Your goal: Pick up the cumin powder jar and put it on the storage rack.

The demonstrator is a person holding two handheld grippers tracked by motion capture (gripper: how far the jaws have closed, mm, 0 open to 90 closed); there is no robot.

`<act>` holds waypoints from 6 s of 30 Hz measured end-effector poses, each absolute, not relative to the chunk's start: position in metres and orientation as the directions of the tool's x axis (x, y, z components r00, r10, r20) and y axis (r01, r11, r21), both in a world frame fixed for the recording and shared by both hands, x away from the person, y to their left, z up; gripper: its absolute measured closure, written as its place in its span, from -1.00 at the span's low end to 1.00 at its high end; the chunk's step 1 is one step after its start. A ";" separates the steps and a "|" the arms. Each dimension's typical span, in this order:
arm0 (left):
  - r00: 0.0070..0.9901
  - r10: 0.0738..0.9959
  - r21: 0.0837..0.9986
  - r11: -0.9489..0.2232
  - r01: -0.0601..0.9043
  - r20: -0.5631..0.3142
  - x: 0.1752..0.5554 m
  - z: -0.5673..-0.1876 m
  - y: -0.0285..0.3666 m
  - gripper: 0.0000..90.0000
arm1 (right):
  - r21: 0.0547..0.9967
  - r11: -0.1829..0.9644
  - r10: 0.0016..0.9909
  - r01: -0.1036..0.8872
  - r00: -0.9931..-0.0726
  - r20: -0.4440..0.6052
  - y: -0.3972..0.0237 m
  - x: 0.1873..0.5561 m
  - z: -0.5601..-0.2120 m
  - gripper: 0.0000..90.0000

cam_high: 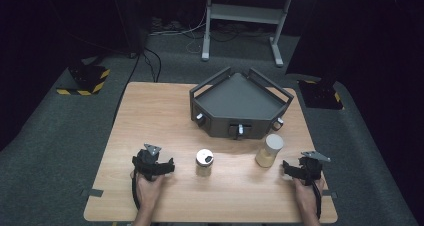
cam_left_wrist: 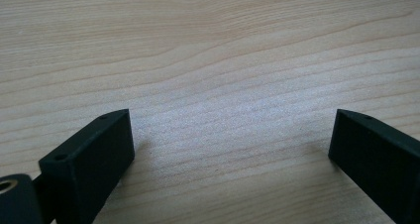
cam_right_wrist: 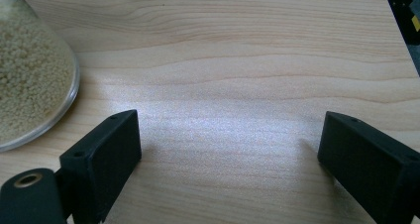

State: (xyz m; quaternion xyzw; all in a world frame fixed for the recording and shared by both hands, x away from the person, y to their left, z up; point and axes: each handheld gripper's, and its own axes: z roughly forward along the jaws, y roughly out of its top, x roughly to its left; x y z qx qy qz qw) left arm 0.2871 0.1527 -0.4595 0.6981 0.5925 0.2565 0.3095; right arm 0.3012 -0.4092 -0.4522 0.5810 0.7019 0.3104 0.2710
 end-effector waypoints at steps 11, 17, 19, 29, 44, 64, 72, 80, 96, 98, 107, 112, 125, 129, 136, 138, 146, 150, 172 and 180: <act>0.168 0.986 0.735 -0.108 0.669 -0.008 0.287 -0.459 0.153 -0.93 | 0.750 0.133 0.984 0.648 -0.179 -0.020 -0.409 0.301 -0.452 -0.81; 0.171 0.985 0.734 -0.109 0.670 -0.009 0.288 -0.459 0.153 -0.94 | 0.750 0.133 0.984 0.648 -0.179 -0.020 -0.409 0.301 -0.452 -0.81; 0.172 0.985 0.733 -0.110 0.671 -0.009 0.288 -0.459 0.153 -0.95 | 0.750 0.134 0.984 0.648 -0.180 -0.020 -0.409 0.301 -0.452 -0.81; 0.175 0.985 0.731 -0.114 0.673 -0.008 0.289 -0.459 0.153 -0.96 | 0.749 0.136 0.983 0.649 -0.184 -0.020 -0.410 0.302 -0.452 -0.83; 0.239 0.971 0.726 -0.145 0.672 -0.027 0.282 -0.456 0.160 -0.99 | 0.748 0.139 0.982 0.648 -0.187 -0.020 -0.410 0.302 -0.452 -0.84; 0.345 0.914 0.803 -0.039 0.594 -0.211 0.253 -0.468 0.130 -0.99 | 0.748 0.140 0.982 0.648 -0.188 -0.020 -0.410 0.302 -0.452 -0.84; 0.406 0.887 0.807 -0.070 0.587 -0.218 0.250 -0.466 0.117 -0.99 | 0.748 0.139 0.982 0.649 -0.189 -0.019 -0.410 0.302 -0.452 -0.84; 0.465 0.860 0.811 -0.111 0.574 -0.212 0.254 -0.461 0.104 -0.99 | 0.748 0.144 0.981 0.648 -0.195 -0.020 -0.410 0.302 -0.452 -0.84; 0.506 0.834 0.825 -0.116 0.553 -0.222 0.272 -0.454 0.087 -0.99 | 0.748 0.145 0.980 0.647 -0.198 -0.020 -0.411 0.302 -0.452 -0.84; 0.506 0.834 0.827 -0.116 0.550 -0.220 0.274 -0.454 0.085 -0.99 | 0.748 0.146 0.980 0.647 -0.198 -0.020 -0.411 0.302 -0.452 -0.84; 0.625 0.780 0.741 -0.399 0.540 -0.036 0.299 -0.424 0.089 -0.92 | 0.749 0.147 0.980 0.646 -0.200 -0.019 -0.411 0.302 -0.452 -0.83; 0.615 0.788 0.753 -0.390 0.530 -0.024 0.301 -0.428 0.082 -0.90 | 0.749 0.148 0.980 0.646 -0.200 -0.020 -0.411 0.302 -0.452 -0.83; 0.613 0.790 0.724 -0.426 0.542 0.005 0.307 -0.427 0.070 -0.67 | 0.749 0.150 0.979 0.646 -0.203 -0.021 -0.411 0.302 -0.452 -0.83; 0.613 0.790 0.722 -0.432 0.540 0.015 0.307 -0.428 0.068 -0.63 | 0.749 0.150 0.979 0.646 -0.203 -0.021 -0.411 0.302 -0.452 -0.83; 0.612 0.791 0.719 -0.432 0.544 0.012 0.308 -0.431 0.067 -0.54 | 0.749 0.150 0.979 0.646 -0.204 -0.021 -0.411 0.302 -0.452 -0.83; 0.611 0.792 0.719 -0.432 0.545 0.013 0.308 -0.431 0.066 -0.52 | 0.749 0.150 0.979 0.646 -0.203 -0.021 -0.411 0.302 -0.452 -0.83; 0.617 0.787 0.719 -0.436 0.541 0.013 0.308 -0.432 0.067 -0.38 | 0.749 0.150 0.979 0.646 -0.204 -0.021 -0.411 0.302 -0.452 -0.83; 0.619 0.785 0.719 -0.438 0.540 0.014 0.309 -0.432 0.066 -0.32 | 0.749 0.150 0.979 0.646 -0.204 -0.021 -0.411 0.302 -0.452 -0.83; 0.610 0.792 0.733 -0.422 0.534 0.012 0.308 -0.421 0.067 -0.31 | 0.749 0.149 0.979 0.646 -0.203 -0.020 -0.411 0.302 -0.452 -0.83; 0.593 0.805 0.731 -0.411 0.545 0.010 0.312 -0.403 0.065 -0.31 | 0.749 0.149 0.979 0.645 -0.203 -0.021 -0.411 0.302 -0.452 -0.82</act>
